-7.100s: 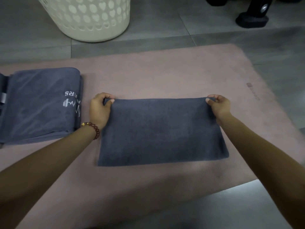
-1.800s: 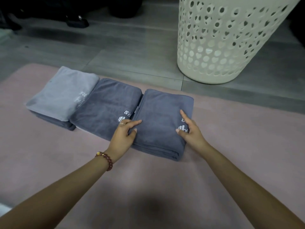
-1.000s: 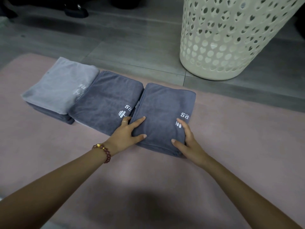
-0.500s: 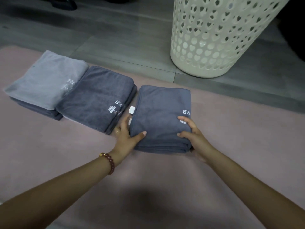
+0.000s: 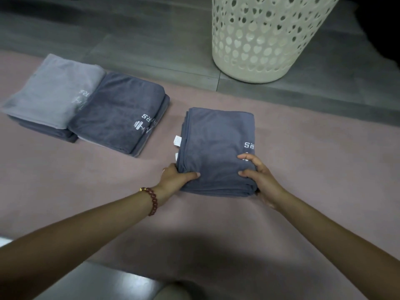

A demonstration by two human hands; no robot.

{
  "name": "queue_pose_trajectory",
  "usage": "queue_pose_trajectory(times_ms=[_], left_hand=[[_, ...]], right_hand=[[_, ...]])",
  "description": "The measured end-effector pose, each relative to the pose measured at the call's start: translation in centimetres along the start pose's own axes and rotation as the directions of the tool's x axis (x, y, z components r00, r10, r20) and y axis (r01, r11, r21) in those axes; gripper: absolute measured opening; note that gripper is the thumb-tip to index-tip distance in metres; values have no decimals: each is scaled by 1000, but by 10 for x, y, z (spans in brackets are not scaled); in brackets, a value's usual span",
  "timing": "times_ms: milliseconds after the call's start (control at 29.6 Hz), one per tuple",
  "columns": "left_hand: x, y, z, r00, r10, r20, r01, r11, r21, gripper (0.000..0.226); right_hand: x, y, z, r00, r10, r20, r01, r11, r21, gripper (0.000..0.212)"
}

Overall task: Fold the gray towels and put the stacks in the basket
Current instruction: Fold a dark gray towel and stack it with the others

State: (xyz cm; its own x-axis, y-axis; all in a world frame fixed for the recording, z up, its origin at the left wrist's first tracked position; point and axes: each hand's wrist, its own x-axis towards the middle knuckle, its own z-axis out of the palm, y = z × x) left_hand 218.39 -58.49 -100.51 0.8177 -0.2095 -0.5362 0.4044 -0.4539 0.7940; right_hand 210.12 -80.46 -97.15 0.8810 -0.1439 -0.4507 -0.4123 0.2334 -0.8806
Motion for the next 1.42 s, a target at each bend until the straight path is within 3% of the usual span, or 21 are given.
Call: queue_pose_trajectory(times_ms=[135, 237, 304, 406, 473, 575, 812, 879, 981, 1150, 1285, 1420], left_hand=[[-15, 1, 5, 994, 88, -61, -84, 995, 58, 103], [-17, -1, 3, 990, 141, 7, -141, 988, 69, 85], [-14, 1, -1, 988, 148, 51, -147, 989, -11, 73], [-8, 8, -17, 945, 268, 189, -252, 962, -104, 89], [-6, 15, -31, 899, 290, 327, -299, 954, -23, 102], [-1, 21, -42, 833, 305, 463, -383, 920, 84, 98], [-5, 36, -43, 800, 275, 532, -464, 847, 259, 93], [-8, 58, -42, 770, 306, 560, -500, 834, 232, 89], [-6, 119, -41, 665, 370, 649, -578, 806, 132, 83], [0, 265, -26, 520, 502, 691, -746, 661, 81, 74], [-20, 340, -8, 489, 632, 601, -800, 600, 21, 74], [-59, 392, -2, 476, 692, 543, -814, 580, -25, 71]], right_hand=[[-3, 1, -1, 1000, -11, -11, 11, 999, -43, 37], [-3, 0, -4, 1000, -5, 3, 5, 999, -46, 33], [-1, -1, -5, 1000, 16, 25, -15, 999, -53, 28], [7, -6, -9, 997, 20, 73, -11, 994, -111, 34], [13, -8, -10, 992, 33, 123, -15, 989, -147, 44], [17, -7, -10, 990, 37, 139, -21, 993, -119, 51], [14, -5, -4, 1000, 11, 25, -10, 999, -46, 54], [12, -25, -5, 1000, -12, 4, 12, 999, -37, 52], [6, -76, -24, 994, -102, 29, 104, 991, -80, 54], [-18, -202, -70, 917, -398, -38, 384, 904, -188, 57], [-51, -274, -92, 852, -513, -108, 484, 849, -212, 57], [-93, -334, -96, 860, -494, -131, 465, 862, -201, 55]])
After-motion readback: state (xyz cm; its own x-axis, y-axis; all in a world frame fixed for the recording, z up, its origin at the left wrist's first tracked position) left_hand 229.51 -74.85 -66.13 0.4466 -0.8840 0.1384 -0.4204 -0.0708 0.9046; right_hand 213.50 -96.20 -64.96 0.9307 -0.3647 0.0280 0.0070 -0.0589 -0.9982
